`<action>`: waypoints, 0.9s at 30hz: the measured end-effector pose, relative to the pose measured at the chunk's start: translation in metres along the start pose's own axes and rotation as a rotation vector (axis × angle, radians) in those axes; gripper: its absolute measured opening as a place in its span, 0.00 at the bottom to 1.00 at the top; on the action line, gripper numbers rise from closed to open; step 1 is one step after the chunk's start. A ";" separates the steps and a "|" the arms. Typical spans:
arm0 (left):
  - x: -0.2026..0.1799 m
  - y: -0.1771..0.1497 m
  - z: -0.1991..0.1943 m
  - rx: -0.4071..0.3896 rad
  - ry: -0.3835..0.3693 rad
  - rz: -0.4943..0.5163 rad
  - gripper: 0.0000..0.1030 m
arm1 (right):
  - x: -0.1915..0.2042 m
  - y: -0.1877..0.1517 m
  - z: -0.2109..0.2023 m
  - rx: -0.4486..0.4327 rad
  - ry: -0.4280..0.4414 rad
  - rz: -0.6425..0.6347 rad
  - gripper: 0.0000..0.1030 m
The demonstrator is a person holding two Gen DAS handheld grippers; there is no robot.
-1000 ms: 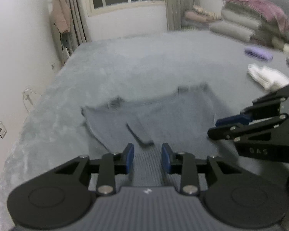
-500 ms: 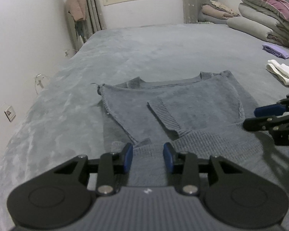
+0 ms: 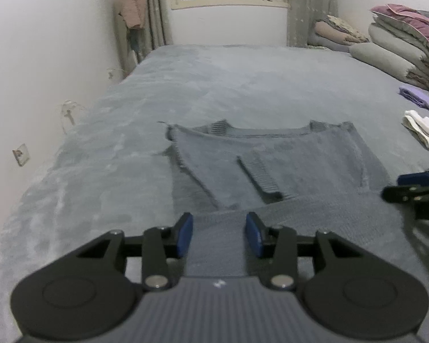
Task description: Fold clothes
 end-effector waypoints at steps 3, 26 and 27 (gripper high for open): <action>0.008 0.000 -0.003 -0.007 0.024 -0.006 0.44 | -0.002 0.001 -0.008 -0.025 -0.014 0.000 0.32; 0.009 -0.025 -0.016 0.022 -0.046 -0.001 0.52 | 0.021 -0.015 -0.018 -0.001 0.163 -0.042 0.32; 0.012 -0.026 -0.017 0.022 -0.045 -0.006 0.53 | 0.019 -0.015 -0.019 -0.001 0.159 -0.040 0.32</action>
Point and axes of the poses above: each gripper's, at about its wrist camera, not at the fingertips, and z roughly the way its jaws point, x to its left, y to its top, the point moved 1 cm from there along z, roughly the way its jaws point, and after that the axes turned 6 degrees about y, right-handed, at the moved point
